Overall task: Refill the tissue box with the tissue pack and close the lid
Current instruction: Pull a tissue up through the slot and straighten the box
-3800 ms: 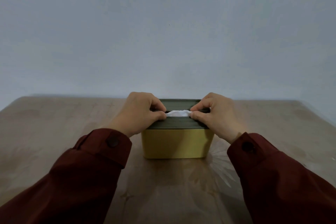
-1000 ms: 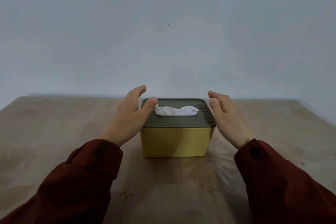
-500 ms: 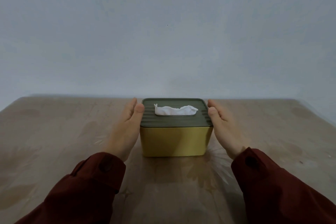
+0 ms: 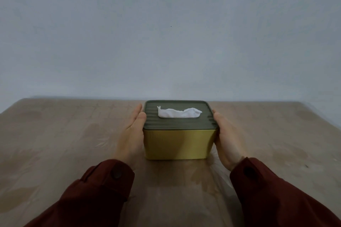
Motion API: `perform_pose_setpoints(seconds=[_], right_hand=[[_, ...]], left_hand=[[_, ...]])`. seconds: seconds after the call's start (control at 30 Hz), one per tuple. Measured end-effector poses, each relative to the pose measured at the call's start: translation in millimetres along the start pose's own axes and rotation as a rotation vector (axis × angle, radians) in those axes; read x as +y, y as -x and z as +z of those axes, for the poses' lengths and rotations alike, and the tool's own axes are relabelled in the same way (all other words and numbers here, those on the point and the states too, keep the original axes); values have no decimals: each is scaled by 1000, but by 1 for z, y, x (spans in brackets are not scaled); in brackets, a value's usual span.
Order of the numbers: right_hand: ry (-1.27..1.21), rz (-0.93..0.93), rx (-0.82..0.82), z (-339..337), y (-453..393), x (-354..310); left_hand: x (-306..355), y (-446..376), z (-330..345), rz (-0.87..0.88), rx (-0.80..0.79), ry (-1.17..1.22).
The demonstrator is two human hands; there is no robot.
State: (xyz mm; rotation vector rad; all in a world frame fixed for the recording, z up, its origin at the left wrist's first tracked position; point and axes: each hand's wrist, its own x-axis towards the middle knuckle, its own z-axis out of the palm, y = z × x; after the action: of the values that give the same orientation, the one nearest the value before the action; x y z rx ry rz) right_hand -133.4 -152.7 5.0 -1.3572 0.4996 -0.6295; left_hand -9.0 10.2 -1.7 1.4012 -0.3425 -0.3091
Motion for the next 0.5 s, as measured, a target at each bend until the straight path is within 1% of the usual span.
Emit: perform_pose_setpoints(seconds=[0.17,0.37,0.5], right_hand=[[-54,-8,-1,0,-5,5],[13,-19,14,1,-7,10],[6,-11,43,3,-5,9]], left_hand=[[-1,2,3,4,3,46],[-3,2,5,34,-3,58],[-5,3,5,47,-4,44]])
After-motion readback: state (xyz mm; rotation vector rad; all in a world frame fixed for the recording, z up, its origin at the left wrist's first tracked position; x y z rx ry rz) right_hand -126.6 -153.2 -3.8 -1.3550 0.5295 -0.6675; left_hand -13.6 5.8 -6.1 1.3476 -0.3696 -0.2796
